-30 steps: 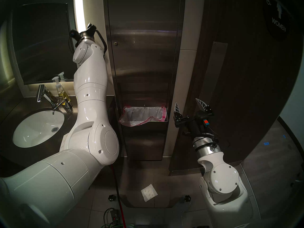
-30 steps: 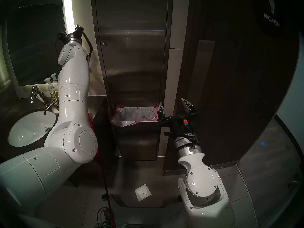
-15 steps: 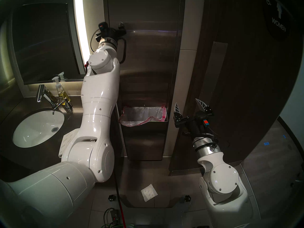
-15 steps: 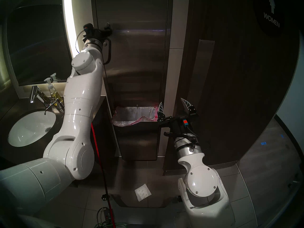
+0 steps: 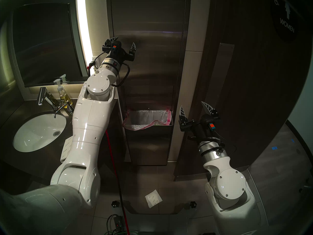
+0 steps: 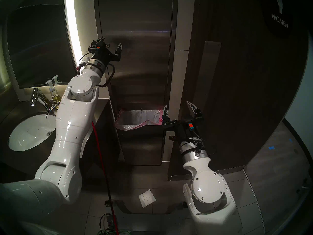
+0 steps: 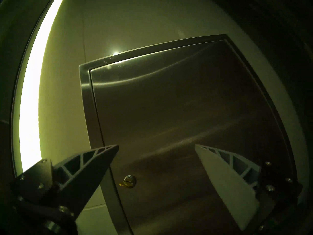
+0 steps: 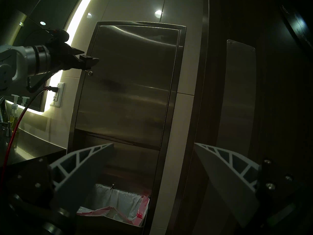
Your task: Twist key and close towel dispenser
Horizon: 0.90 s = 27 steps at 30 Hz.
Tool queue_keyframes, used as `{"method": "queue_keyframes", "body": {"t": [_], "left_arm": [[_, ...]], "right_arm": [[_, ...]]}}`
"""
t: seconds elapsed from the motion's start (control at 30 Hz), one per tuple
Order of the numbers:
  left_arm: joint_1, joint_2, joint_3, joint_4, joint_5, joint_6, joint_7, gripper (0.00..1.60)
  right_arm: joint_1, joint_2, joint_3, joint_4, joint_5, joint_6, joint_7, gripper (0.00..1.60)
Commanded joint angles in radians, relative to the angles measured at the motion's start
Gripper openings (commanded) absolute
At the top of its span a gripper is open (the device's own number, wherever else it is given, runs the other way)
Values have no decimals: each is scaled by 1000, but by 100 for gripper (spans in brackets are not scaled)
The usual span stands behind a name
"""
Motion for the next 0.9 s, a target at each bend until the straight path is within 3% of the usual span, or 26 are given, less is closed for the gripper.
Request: {"method": "queue_keyframes", "body": {"t": [0.0,0.37,0.57,0.87], "left_arm": [[87,99,-25,-86,4,-78,-65,160],[110,94,-83,-89,-59,-76,-118,160],[129,74,-119,-98,-91,-49,-107,160],[159,52,-160,-94,-114,-62,-69,160]], "right_arm": [[6,0,1,-19,-2,4,-1,160],[6,4,0,-21,-1,8,-5,160],[7,6,-1,-21,0,9,-7,160],[7,9,-3,-22,1,11,-10,160]]}}
